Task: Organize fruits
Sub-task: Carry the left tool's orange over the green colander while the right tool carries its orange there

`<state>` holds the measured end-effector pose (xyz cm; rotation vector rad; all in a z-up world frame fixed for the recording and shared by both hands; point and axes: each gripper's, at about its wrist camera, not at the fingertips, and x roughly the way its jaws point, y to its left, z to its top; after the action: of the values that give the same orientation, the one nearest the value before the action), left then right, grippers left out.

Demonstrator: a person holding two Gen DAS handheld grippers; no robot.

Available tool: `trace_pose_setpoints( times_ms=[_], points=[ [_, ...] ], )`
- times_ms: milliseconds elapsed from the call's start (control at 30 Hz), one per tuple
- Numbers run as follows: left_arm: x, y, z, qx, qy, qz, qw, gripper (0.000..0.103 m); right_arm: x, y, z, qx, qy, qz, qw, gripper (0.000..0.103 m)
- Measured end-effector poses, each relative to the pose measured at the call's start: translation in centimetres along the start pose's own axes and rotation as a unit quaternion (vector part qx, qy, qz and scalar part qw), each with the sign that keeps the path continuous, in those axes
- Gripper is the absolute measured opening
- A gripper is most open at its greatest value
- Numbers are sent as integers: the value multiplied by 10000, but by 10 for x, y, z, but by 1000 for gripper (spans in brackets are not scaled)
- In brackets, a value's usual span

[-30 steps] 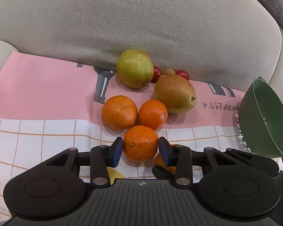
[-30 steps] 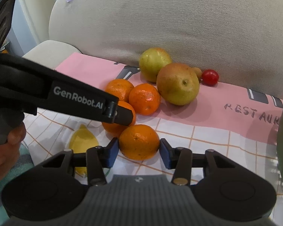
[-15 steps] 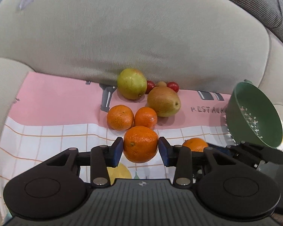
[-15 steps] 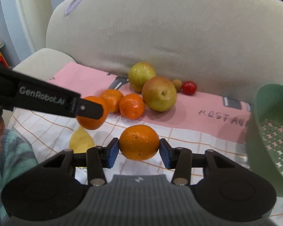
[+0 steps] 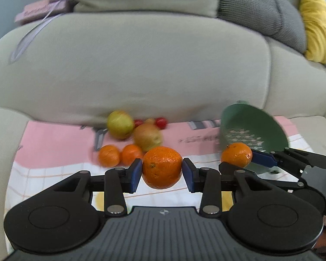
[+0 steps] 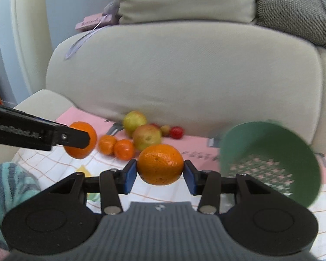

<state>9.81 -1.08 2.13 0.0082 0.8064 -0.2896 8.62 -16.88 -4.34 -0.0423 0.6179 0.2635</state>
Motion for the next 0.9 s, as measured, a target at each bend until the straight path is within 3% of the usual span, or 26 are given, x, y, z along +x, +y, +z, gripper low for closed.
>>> trace_pose_setpoints(
  times_ms=[267, 467, 600, 900],
  points=[
    [20, -53, 27, 276, 133, -833, 9960, 45, -19, -65, 0, 215, 53, -551, 9982, 44],
    [55, -92, 47, 462, 421, -1279, 9898, 45, -4, -112, 4, 175, 494, -667, 9964, 44],
    [78, -112, 54, 580, 671, -1413, 9860, 45, 18, -136, 10, 106, 915, -606, 9939, 44],
    [142, -126, 59, 660, 1686, -1279, 9751, 45, 71, -159, 19, -5, 1989, -269, 9797, 44]
  ],
)
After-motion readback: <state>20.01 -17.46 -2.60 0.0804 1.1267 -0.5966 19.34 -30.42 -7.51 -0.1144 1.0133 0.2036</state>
